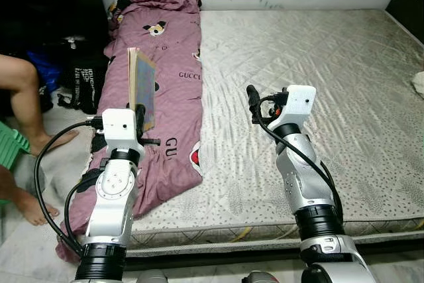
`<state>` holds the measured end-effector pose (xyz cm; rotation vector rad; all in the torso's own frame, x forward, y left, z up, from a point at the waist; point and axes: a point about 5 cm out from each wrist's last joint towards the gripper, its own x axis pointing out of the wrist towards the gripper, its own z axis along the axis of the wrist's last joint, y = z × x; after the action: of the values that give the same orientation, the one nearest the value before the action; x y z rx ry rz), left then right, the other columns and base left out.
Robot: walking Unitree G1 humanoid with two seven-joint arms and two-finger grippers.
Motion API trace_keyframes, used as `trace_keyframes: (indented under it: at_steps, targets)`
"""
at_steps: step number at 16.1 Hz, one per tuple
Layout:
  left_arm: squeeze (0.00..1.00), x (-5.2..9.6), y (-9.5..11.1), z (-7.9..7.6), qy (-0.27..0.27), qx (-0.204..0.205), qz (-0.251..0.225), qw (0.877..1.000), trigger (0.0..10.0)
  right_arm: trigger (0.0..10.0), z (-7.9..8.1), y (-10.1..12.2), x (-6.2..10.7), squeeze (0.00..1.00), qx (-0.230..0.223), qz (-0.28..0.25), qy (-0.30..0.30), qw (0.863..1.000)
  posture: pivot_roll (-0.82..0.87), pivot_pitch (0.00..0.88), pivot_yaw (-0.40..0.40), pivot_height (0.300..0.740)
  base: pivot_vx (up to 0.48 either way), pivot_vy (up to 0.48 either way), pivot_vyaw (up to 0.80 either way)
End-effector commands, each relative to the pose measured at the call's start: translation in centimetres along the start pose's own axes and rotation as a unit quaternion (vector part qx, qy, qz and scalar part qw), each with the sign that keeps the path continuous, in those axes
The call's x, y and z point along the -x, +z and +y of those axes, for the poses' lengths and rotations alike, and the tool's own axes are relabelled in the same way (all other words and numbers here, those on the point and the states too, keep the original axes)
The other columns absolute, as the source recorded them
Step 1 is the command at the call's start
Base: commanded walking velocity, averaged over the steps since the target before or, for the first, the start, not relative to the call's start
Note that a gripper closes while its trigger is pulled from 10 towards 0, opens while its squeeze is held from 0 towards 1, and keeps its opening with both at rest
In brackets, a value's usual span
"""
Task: Clean up the room
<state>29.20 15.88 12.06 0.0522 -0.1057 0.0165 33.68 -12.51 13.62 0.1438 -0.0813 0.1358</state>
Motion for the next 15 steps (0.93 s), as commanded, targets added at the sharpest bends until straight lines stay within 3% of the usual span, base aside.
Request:
trace_keyframes:
  at_steps: [1,4,15]
  targets:
    - [0.0,-0.48,0.85,0.02,0.001,0.001,-0.019,1.0,10.0,10.0,-0.16,-0.11,0.04,0.0,0.002,0.006,-0.001,1.0,-0.08,0.0,0.014,0.74,0.0,-0.251,0.0]
    - [0.0,-0.46,0.82,0.13,0.003,0.001,-0.018,1.0,10.0,10.0,-0.12,-0.18,0.08,0.0,0.003,0.008,-0.001,1.0,-0.08,0.0,0.014,0.74,0.0,-0.282,0.0]
    - [0.0,-0.52,0.86,0.1,0.006,0.006,-0.02,1.0,10.0,10.0,-0.05,-0.17,0.02,0.0,0.006,0.01,0.002,1.0,-0.08,0.0,0.011,0.74,0.0,-0.48,0.0]
